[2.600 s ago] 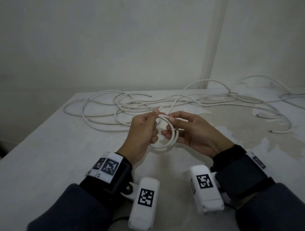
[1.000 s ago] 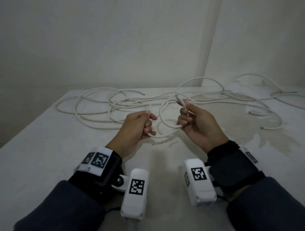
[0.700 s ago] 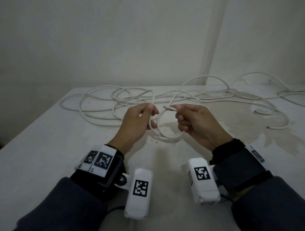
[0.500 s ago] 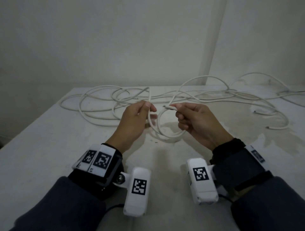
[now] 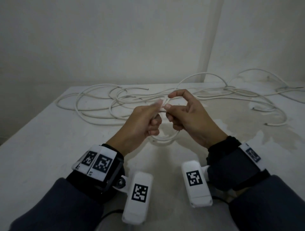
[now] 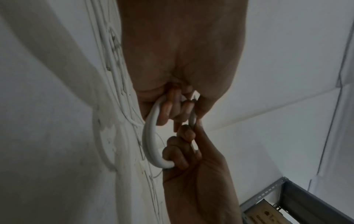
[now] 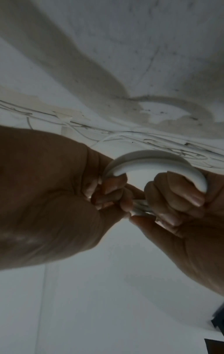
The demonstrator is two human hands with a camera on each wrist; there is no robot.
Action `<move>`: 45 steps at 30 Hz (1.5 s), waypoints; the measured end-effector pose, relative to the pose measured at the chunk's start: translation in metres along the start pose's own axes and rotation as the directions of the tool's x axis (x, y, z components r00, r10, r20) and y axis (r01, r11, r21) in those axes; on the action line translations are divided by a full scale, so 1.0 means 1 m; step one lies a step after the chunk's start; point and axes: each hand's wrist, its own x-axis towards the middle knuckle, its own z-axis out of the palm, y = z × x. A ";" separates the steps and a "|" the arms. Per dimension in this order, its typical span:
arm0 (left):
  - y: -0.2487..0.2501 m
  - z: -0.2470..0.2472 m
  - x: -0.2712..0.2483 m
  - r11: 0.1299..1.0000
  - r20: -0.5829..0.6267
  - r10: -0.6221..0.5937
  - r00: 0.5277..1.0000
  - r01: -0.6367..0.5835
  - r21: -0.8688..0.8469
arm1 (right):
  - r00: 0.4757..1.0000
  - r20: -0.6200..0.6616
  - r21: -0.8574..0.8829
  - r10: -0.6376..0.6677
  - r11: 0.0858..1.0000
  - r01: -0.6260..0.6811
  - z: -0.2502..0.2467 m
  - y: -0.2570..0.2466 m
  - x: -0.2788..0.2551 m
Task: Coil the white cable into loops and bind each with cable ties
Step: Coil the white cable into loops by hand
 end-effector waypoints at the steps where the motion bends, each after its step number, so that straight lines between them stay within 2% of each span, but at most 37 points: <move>1: 0.000 0.000 0.000 0.997 -0.013 0.024 1.000 -0.023 0.073 | 1.000 0.016 -0.034 -0.010 0.999 0.011 0.001 -0.001 0.000; 7: 0.001 -0.007 -0.001 0.955 -0.032 0.133 0.991 -0.120 0.273 | 0.994 0.108 -0.181 0.002 0.983 0.018 -0.003 -0.005 -0.001; 9: 0.001 -0.007 -0.002 0.922 -0.014 0.175 0.985 -0.158 0.353 | 0.996 0.079 -0.290 -0.036 0.955 0.058 -0.004 -0.006 0.000; 11: 0.002 -0.004 -0.003 0.899 0.015 0.207 0.978 -0.196 0.392 | 0.994 -0.013 -0.422 -0.107 0.902 0.091 -0.005 -0.005 0.001; 14: 0.002 -0.004 -0.002 0.853 0.024 0.268 0.963 -0.249 0.458 | 0.969 -0.056 -0.683 -0.239 0.717 0.137 -0.008 -0.001 0.003; 16: 0.002 -0.003 -0.002 0.837 0.029 0.294 0.955 -0.272 0.474 | 0.952 -0.048 -0.698 -0.302 0.691 0.185 -0.009 -0.002 0.001; 18: 0.001 -0.002 -0.001 0.853 0.010 0.305 0.952 -0.278 0.441 | 0.940 -0.044 -0.657 -0.337 0.719 0.227 -0.009 -0.002 0.002; 19: 0.000 -0.001 -0.001 0.866 -0.012 0.307 0.952 -0.274 0.418 | 0.948 -0.046 -0.627 -0.316 0.748 0.219 -0.010 -0.001 0.003; 22: -0.001 -0.001 0.001 0.922 -0.129 0.283 0.950 -0.233 0.308 | 0.984 -0.030 -0.429 -0.174 0.892 0.144 -0.008 -0.001 0.004; 25: -0.002 0.000 0.003 0.944 -0.171 0.283 0.944 -0.243 0.222 | 0.999 0.035 -0.170 -0.037 0.984 0.043 -0.002 -0.006 -0.001; 27: -0.002 0.004 0.002 0.949 -0.184 0.295 0.938 -0.266 0.166 | 0.995 0.088 0.052 0.039 0.998 -0.043 0.003 -0.008 -0.003; 30: 0.000 0.007 0.003 0.959 -0.186 0.285 0.940 -0.278 0.062 | 0.985 0.147 0.285 0.093 0.949 -0.132 0.008 -0.008 -0.003; 34: -0.003 0.007 0.004 0.969 -0.180 0.239 0.954 -0.246 -0.015 | 0.974 0.178 0.305 0.137 0.934 -0.187 0.013 -0.009 -0.005; 38: -0.008 0.006 0.006 0.984 -0.149 0.160 0.976 -0.169 -0.052 | 0.981 0.121 0.233 0.150 0.957 -0.175 0.013 -0.007 -0.004; 41: -0.010 0.006 0.008 0.994 -0.163 0.105 0.981 -0.106 0.000 | 0.988 0.063 0.203 0.145 0.967 -0.154 0.012 -0.006 -0.003; 45: -0.012 -0.001 0.008 0.989 -0.296 0.016 0.955 0.029 0.147 | 0.982 -0.122 0.410 0.142 0.909 -0.081 0.002 -0.007 0.003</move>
